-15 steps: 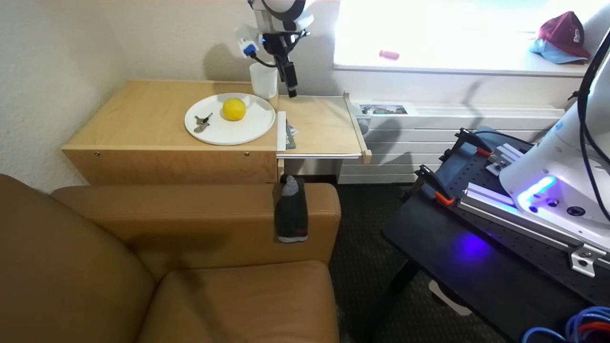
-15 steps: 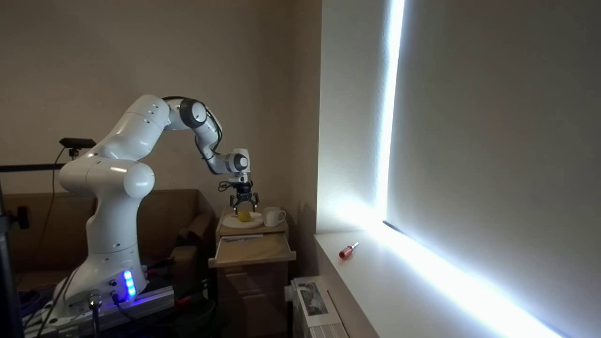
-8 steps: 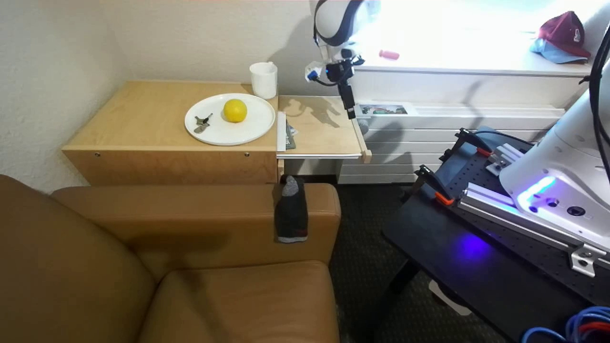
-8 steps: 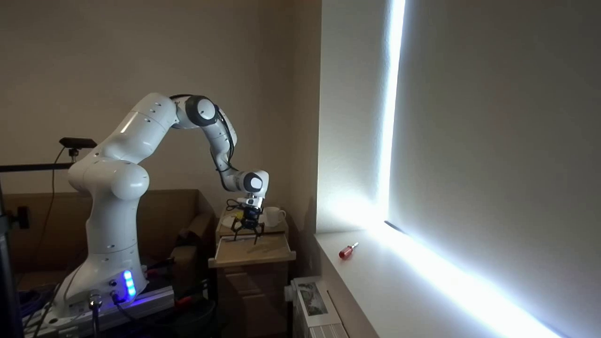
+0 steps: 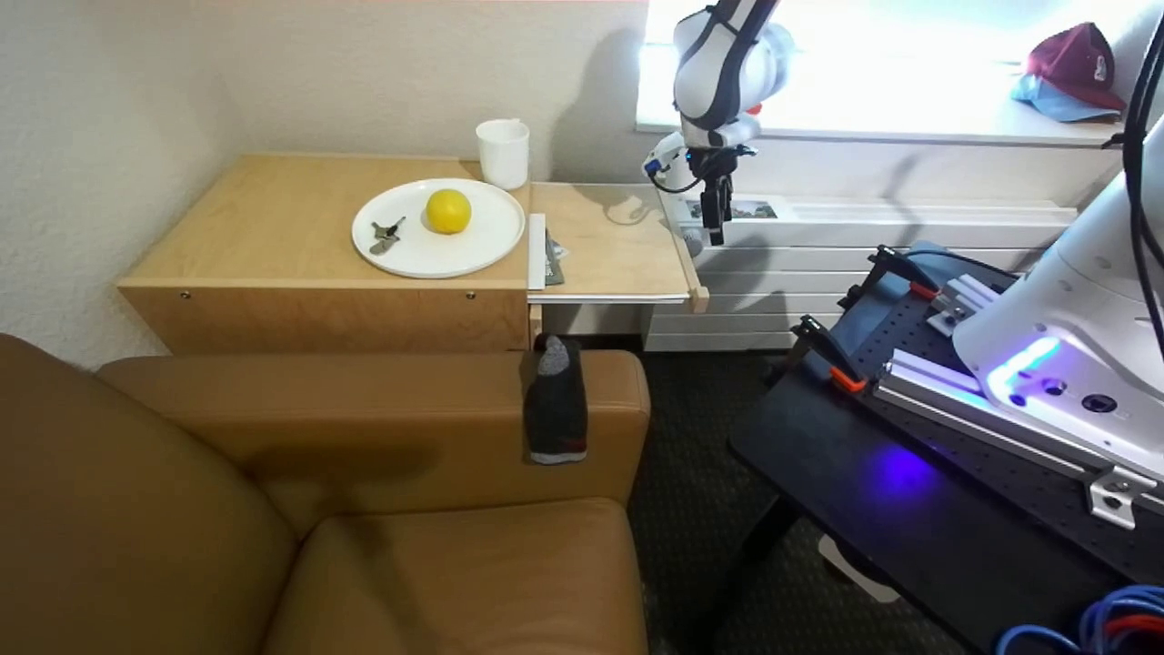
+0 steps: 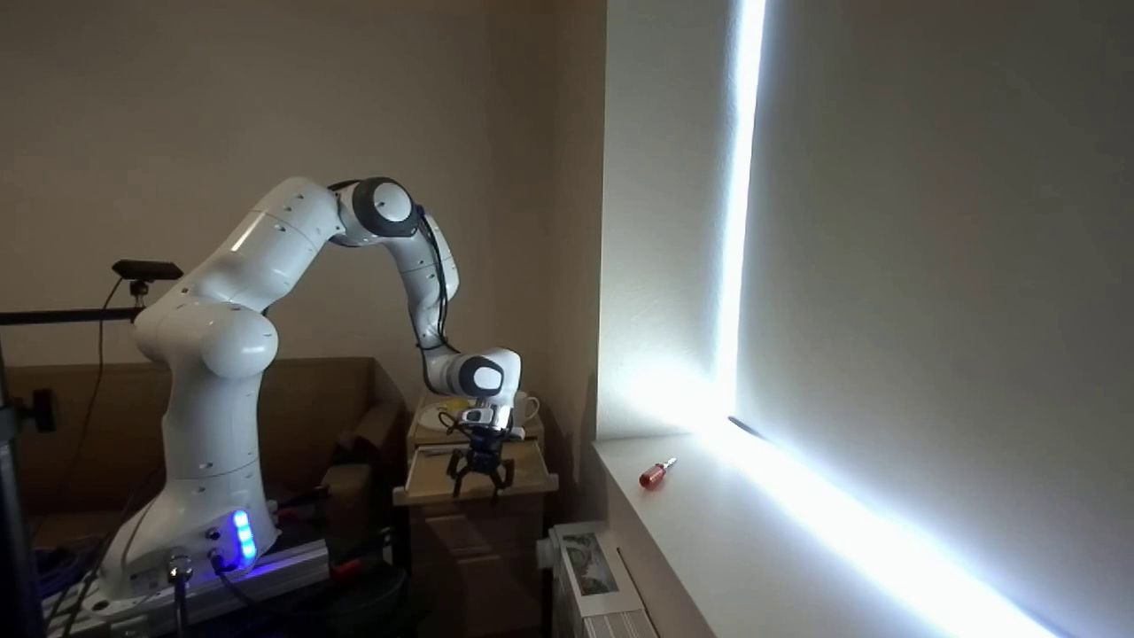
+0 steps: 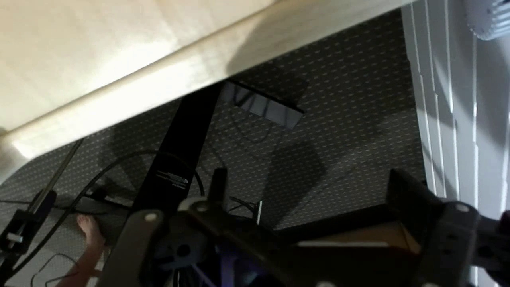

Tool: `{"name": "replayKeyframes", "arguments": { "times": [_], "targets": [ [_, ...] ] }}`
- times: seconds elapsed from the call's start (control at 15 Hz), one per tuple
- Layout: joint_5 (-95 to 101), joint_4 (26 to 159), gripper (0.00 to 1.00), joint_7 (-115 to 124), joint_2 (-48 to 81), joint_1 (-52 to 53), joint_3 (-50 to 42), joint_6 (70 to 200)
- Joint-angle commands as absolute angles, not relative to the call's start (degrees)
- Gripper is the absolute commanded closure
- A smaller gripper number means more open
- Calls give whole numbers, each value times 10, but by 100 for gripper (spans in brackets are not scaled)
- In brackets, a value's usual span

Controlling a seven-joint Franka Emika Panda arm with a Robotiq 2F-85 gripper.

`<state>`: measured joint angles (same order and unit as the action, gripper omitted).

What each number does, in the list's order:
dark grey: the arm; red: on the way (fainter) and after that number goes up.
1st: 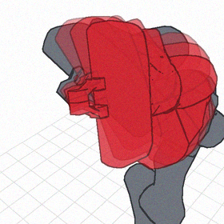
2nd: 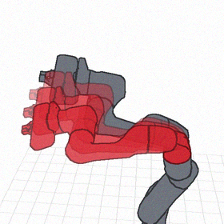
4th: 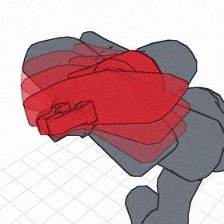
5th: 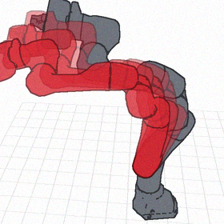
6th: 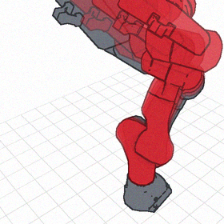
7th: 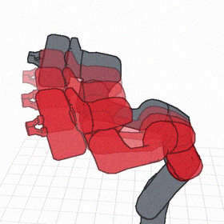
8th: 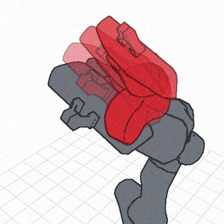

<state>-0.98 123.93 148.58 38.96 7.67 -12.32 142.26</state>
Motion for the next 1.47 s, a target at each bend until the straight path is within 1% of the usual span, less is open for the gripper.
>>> {"name": "replayKeyframes", "arguments": {
  "times": [0.0, 0.07, 0.2, 0.4, 0.73, 1.13, 1.4],
  "targets": [
    [-118, 1257, 0, 1509, 422, 194, -224, 1504],
    [-159, 1257, 0, 1504, 430, 201, -225, 1516],
    [-266, 1252, 0, 1491, 456, 260, -270, 1517],
    [-411, 1233, 0, 1490, 484, 305, -285, 1494],
    [-559, 1198, 0, 1490, 520, 357, -309, 1483],
    [-630, 1137, 0, 1491, 524, 443, -376, 1495],
    [-643, 1075, 0, 1493, 526, 457, -377, 1479]
  ]
}}
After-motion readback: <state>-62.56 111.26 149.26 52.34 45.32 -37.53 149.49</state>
